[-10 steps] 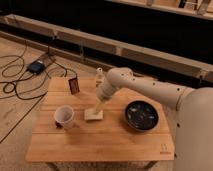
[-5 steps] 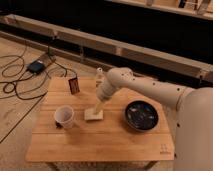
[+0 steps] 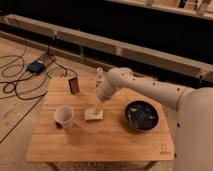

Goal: Knock the eraser over

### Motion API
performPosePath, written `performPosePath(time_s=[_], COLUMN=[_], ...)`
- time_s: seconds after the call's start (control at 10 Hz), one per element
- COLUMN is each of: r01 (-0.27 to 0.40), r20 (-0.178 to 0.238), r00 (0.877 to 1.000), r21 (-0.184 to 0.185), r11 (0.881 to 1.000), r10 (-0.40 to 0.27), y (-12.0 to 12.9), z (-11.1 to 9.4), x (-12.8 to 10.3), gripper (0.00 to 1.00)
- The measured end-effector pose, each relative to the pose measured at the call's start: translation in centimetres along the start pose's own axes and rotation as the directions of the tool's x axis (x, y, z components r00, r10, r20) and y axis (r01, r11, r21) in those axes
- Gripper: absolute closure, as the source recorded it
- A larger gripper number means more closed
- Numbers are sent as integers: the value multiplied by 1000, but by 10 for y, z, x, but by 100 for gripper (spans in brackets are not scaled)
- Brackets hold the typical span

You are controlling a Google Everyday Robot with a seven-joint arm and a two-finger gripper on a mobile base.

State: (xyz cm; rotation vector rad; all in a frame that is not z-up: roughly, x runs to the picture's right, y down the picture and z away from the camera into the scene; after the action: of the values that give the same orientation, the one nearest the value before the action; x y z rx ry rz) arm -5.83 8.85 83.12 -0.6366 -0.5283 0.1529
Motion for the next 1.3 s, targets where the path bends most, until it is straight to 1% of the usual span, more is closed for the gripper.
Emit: performPosePath(time_s=[0.3, 0.4, 0.5, 0.6, 0.7, 0.8, 0.9, 1.0, 1.1, 1.2, 1.3], r01=[1, 7, 21, 63, 101, 139, 196, 229, 249, 261, 282], r20=[0, -9, -24, -59, -87, -115, -140, -151, -156, -159, -160], r00=[1000, 1000, 999, 996, 991, 982, 967, 957, 950, 946, 938], r21=[0, -4, -13, -38, -59, -81, -110, -129, -138, -145, -157], r11=[1000, 1000, 1000, 997, 993, 987, 974, 965, 959, 954, 947], r10=[-1, -7, -21, -65, -106, -148, -211, -247, -269, -283, -306], y=[0, -1, -1, -4, -8, -13, -24, -30, -36, -40, -49], z=[0, -1, 1, 4, 6, 7, 8, 10, 13, 15, 19], x=[0, 1, 0, -7, -13, -21, -37, -48, -55, -60, -69], gripper=[20, 20, 20, 20, 20, 20, 20, 20, 20, 20, 20])
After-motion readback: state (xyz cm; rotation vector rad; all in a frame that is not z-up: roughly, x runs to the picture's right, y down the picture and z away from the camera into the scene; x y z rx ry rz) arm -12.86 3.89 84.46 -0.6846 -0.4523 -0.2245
